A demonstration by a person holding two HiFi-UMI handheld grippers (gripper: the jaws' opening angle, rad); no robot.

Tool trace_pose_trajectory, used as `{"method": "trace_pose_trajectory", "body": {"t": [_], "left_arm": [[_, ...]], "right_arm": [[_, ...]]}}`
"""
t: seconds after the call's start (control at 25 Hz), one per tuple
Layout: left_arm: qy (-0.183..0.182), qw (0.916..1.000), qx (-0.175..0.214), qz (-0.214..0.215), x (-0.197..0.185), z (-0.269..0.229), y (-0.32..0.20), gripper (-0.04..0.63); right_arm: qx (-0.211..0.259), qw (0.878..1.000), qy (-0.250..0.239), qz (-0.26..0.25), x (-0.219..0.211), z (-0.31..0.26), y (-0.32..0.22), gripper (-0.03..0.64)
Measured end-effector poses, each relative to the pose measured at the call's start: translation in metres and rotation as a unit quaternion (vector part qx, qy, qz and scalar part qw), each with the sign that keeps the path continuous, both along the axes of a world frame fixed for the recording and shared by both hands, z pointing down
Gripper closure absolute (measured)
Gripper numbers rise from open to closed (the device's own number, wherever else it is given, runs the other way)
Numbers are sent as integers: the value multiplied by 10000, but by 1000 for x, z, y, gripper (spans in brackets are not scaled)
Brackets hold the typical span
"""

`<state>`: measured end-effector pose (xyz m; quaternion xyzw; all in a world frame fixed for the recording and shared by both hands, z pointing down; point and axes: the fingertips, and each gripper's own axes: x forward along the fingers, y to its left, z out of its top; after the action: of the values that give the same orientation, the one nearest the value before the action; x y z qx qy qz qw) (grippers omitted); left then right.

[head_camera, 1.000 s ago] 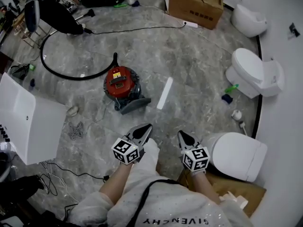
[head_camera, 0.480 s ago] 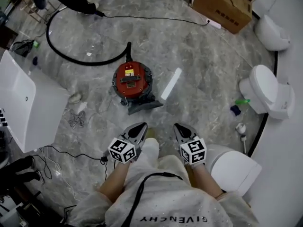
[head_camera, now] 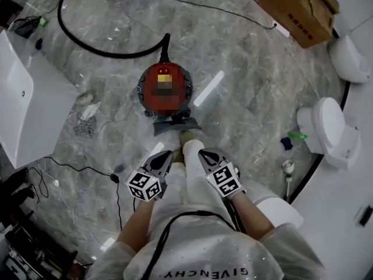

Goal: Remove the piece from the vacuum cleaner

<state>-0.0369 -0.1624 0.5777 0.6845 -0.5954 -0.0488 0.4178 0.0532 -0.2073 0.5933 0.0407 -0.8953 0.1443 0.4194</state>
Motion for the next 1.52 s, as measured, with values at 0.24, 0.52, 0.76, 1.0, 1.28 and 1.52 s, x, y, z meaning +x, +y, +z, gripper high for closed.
{"method": "trace_pose_trajectory", "body": {"t": [0.24,0.52,0.76,1.0,1.28,1.52], "left_arm": [[-302,9992,-279,-27,-5,42,-18,571],[-878,9927,-830,46,-23,125,-30,415],[-1741,9761,-1092,701,-31,179,-42,313],[-2462,9448,-1494,1564,-33,240,-43,248],[-3135,9018,-1915,2274,-28,284,-32,210],[-3795,8370,-2311,3193,-17,305,-14,212]], "right_arm": [[73,9970,249,-733,-29,48,-16,601],[240,9926,349,-1139,-53,109,-33,601],[475,9877,704,-1312,-52,164,-38,594],[742,9783,1052,-1622,-49,215,-41,459],[958,9691,1232,-1909,-56,265,-44,436],[1423,9490,1180,-2555,-65,279,-35,437]]}}
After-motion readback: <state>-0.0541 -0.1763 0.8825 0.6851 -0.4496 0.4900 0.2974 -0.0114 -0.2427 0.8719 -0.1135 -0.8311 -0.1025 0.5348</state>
